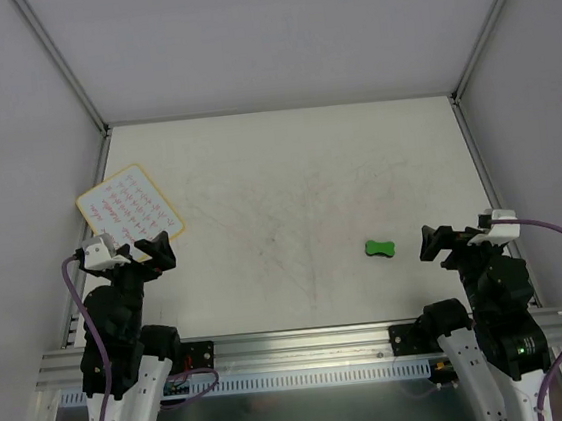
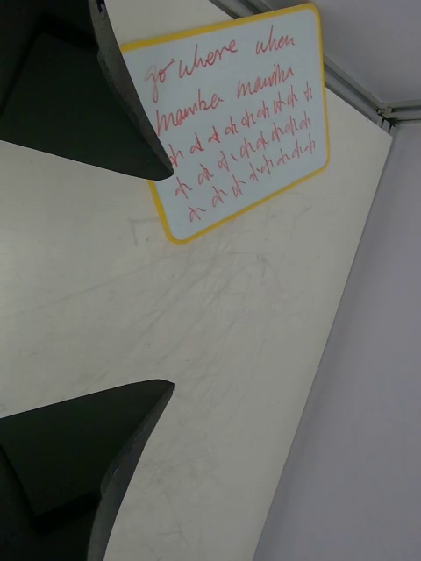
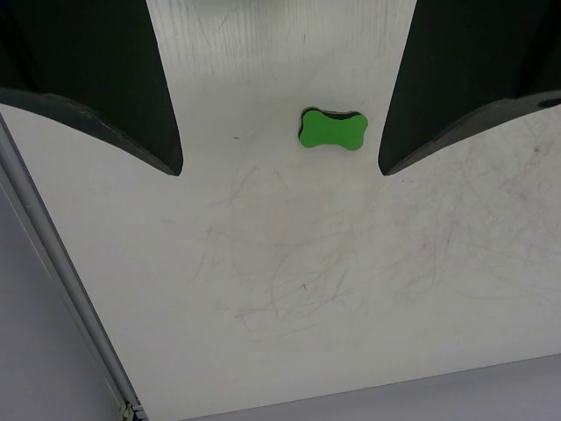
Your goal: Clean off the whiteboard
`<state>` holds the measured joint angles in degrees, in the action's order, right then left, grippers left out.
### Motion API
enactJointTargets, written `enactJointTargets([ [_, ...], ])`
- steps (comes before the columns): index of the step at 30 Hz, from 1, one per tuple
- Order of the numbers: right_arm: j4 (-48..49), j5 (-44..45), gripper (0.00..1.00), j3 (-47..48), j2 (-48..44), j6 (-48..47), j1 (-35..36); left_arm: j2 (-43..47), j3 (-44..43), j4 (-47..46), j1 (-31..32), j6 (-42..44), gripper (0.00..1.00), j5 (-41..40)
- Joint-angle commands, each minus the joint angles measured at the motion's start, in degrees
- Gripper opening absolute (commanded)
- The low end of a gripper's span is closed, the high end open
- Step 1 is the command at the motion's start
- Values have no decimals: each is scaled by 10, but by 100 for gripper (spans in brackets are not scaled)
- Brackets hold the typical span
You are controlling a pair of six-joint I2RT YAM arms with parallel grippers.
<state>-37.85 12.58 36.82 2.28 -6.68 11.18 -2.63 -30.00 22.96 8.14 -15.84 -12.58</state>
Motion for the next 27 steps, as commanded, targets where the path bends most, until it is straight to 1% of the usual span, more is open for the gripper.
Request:
enactJointTargets([
  [1, 29, -5, 99, 3, 2, 3, -2, -12, 1, -18, -8, 1, 99, 0],
  [5, 30, -4, 99, 3, 6, 3, -3, -32, -3, -18, -8, 5, 99, 46],
  [8, 33, -6, 99, 0, 8, -1, -3, -73, -4, -23, -8, 11, 99, 60],
  [11, 43, -6, 99, -4, 19, 4, -2, -155, -21, -25, -8, 9, 99, 75],
  [12, 42, -11, 99, -4, 25, 6, -2, -211, -29, -25, -8, 8, 99, 82],
  [14, 35, -29, 99, -2, 38, -5, 4, -271, -57, -25, -8, -11, 99, 90],
  [15, 35, -40, 99, 1, 40, -10, 6, -333, -70, -25, -8, -21, 99, 89],
  [16, 35, -42, 99, 2, 40, -12, 7, -364, -82, -25, -8, -30, 99, 85],
  [17, 35, -40, 99, 2, 38, -12, 7, -399, -114, -25, -8, -39, 99, 84],
  [18, 35, -34, 99, 2, 36, -12, 7, -463, -132, -26, -8, -44, 99, 81],
  [19, 33, -30, 99, 2, 33, -12, 6, -494, -149, -26, -8, -46, 99, 71],
  [20, 32, -27, 99, 1, 26, -10, 6, -526, -184, -26, -8, -53, 99, 64],
  [21, 30, -21, 99, 1, 23, -9, 7, -586, -202, -25, -8, -59, 99, 57],
  [22, 30, -20, 99, 0, 19, -9, 7, -613, -218, -25, -8, -65, 99, 52],
  [23, 30, -17, 99, -1, 18, -7, 8, -642, -250, -26, -8, -69, 97, 45],
  [24, 30, -10, 99, -3, 14, -3, 9, -696, -268, -25, -8, -76, 93, 39],
  [26, 30, -5, 99, -2, 8, 0, 10, -747, -307, -24, -9, -83, 92, 12],
  [27, 30, 2, 99, -3, 5, 0, 9, -789, -319, -24, -9, -89, 92, 4],
])
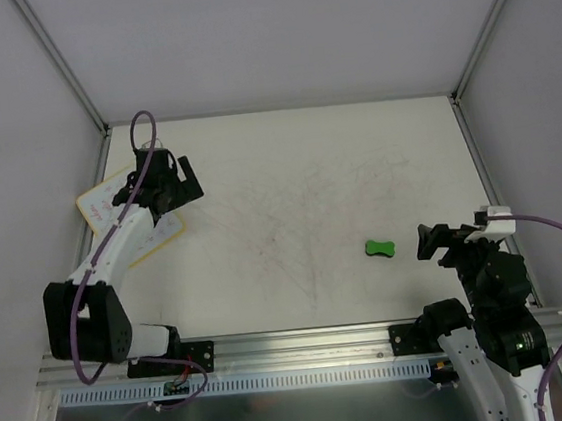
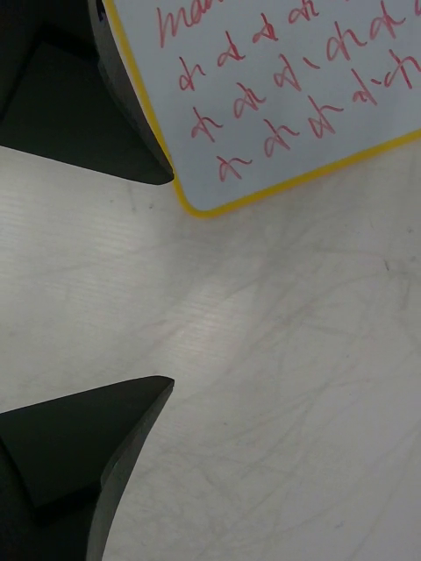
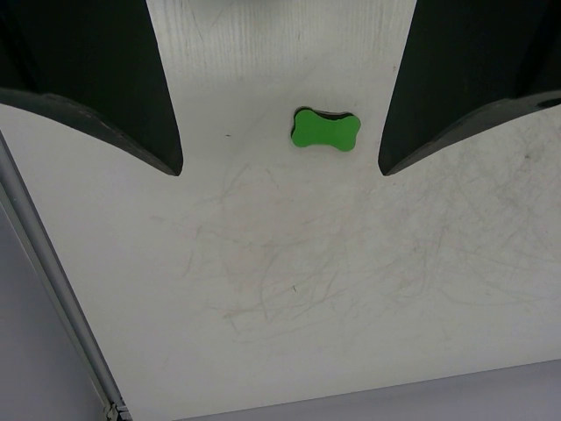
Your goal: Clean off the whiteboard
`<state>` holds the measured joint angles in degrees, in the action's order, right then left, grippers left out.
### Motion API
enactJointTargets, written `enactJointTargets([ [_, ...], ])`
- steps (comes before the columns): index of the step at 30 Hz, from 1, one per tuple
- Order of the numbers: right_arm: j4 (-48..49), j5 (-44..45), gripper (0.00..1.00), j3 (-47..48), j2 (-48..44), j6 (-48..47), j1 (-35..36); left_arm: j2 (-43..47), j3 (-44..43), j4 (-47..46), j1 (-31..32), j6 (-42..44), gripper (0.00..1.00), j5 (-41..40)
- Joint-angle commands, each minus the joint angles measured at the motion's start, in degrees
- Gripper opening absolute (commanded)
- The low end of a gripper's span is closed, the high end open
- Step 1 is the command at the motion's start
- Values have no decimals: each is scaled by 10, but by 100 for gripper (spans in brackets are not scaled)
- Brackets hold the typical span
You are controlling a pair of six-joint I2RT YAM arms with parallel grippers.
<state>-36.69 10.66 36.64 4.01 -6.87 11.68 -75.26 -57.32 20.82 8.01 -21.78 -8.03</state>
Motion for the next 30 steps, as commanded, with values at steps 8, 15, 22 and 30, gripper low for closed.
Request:
enactJointTargets([
  [8, 16, 59, 99, -4, -30, 16, 6, -197, -87, 2, -15, -78, 86, -52],
  [15, 16, 60, 99, -6, -31, 16, 12, -239, -75, 15, -16, -107, 65, -41],
  [22, 16, 65, 99, -7, -31, 16, 13, -244, -62, 25, -19, -109, 63, -57],
  [30, 16, 67, 99, -7, -30, 14, 13, -277, -65, 26, -34, -105, 61, -34],
])
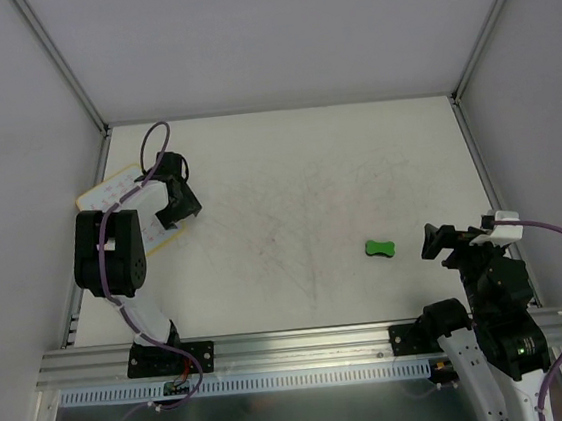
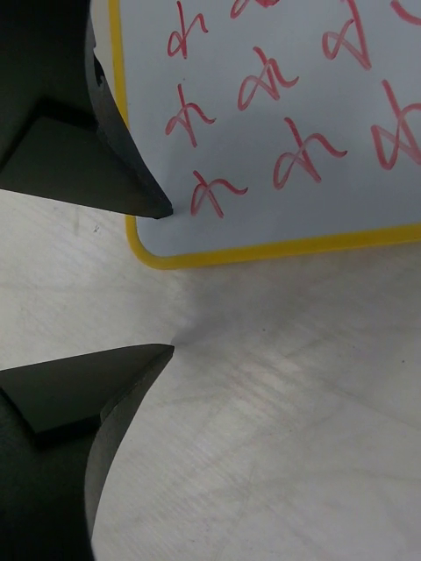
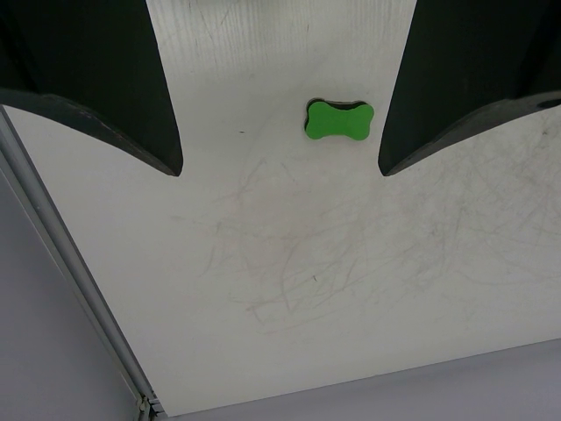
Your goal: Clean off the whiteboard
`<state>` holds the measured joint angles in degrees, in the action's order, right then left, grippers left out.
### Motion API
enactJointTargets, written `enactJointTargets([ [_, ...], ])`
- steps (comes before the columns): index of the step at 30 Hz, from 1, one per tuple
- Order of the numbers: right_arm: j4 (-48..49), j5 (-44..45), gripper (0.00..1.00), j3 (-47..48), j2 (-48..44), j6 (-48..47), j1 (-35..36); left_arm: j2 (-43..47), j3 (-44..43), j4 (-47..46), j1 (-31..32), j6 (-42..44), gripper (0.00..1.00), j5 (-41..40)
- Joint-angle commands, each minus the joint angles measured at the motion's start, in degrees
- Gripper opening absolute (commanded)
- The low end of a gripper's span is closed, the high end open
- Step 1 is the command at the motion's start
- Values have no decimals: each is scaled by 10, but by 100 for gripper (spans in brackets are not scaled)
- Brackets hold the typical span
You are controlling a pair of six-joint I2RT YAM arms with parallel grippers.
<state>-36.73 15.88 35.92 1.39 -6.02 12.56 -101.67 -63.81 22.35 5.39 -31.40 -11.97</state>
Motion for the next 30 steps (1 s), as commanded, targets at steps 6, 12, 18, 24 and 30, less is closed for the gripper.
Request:
enactJointTargets([
  [6, 17, 22, 99, -1, -4, 7, 4, -31, 2, 12, -13, -7, 51, 32],
  [12, 17, 28, 99, -1, -5, 7, 4, -23, 28, 13, -7, -33, 29, 90],
  [18, 17, 33, 99, -1, -24, 7, 3, -1, 56, 14, 65, -53, 11, 106],
  [24, 18, 35, 99, -1, -34, 9, 3, -2, 61, 15, 160, -95, 4, 140],
  [30, 17, 40, 99, -1, -41, 9, 3, -29, 30, 15, 290, -140, 4, 156],
])
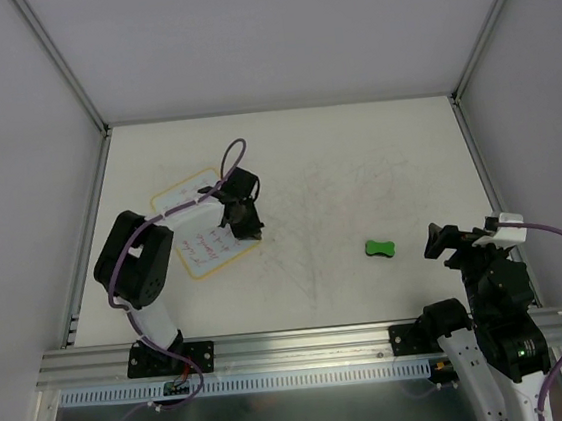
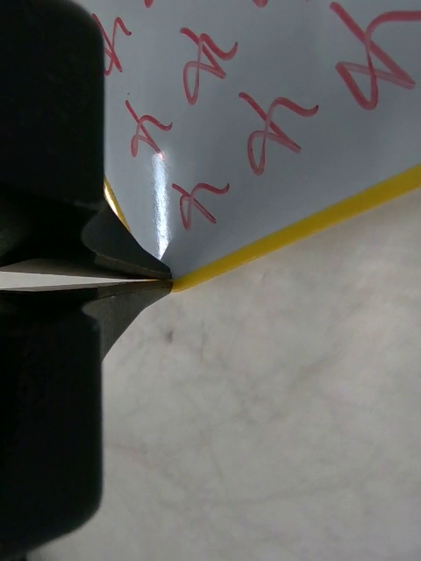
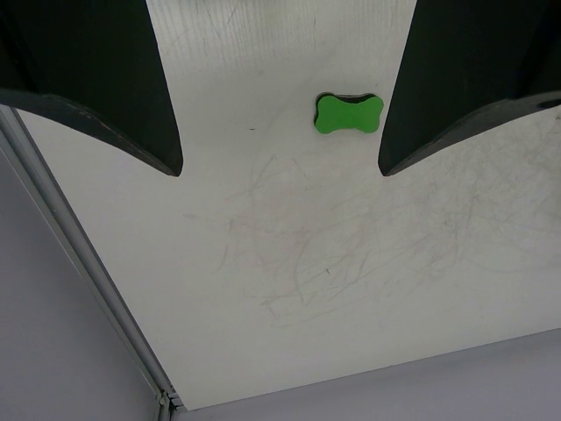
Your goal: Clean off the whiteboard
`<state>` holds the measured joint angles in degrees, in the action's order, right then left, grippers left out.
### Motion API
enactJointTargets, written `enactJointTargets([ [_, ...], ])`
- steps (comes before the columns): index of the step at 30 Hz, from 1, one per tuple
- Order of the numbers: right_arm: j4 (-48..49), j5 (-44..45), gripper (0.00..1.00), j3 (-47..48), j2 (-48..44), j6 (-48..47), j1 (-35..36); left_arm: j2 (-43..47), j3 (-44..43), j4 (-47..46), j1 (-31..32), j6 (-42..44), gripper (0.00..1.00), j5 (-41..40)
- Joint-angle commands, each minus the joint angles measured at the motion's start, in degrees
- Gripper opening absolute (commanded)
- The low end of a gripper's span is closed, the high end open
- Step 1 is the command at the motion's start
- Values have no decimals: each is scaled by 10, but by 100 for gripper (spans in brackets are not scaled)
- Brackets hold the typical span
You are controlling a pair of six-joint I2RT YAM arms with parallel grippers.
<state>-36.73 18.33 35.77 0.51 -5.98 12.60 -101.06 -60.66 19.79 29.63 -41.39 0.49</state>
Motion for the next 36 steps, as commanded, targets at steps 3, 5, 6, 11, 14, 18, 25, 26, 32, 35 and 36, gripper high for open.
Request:
enactJointTargets([
  [3, 17, 18, 99, 1, -32, 9, 3, -56, -35, 41, 118, -60, 4, 40],
  [5, 17, 24, 99, 1, -30, 9, 1, -76, -57, 40, 153, -62, 4, 45],
  [6, 17, 23, 99, 0, -29, 8, 1, -87, -76, 41, 185, -70, 4, 45],
  [11, 17, 23, 99, 0, -24, 15, -1, -108, -114, 42, 261, -90, 6, 50],
  [14, 17, 15, 99, 0, -24, 14, 0, -101, -125, 43, 293, -97, 10, 35],
  [18, 16, 4, 99, 1, -21, 10, -1, -40, -138, 46, 301, -90, 40, 20],
  [25, 6, -29, 99, 25, 32, 4, -2, 100, -130, 75, 257, -38, 89, -64],
  [26, -1, -26, 99, 32, 60, 17, -1, 116, -118, 75, 242, -35, 95, -61],
  [32, -38, -84, 99, 94, 226, 81, -2, 272, 17, 77, 106, -1, 99, -59],
  [35, -34, -117, 99, 98, 288, 139, -1, 353, 84, 81, 19, 28, 99, -24],
  [36, -33, -123, 99, 98, 334, 148, 1, 371, 110, 82, -4, 46, 99, -16],
])
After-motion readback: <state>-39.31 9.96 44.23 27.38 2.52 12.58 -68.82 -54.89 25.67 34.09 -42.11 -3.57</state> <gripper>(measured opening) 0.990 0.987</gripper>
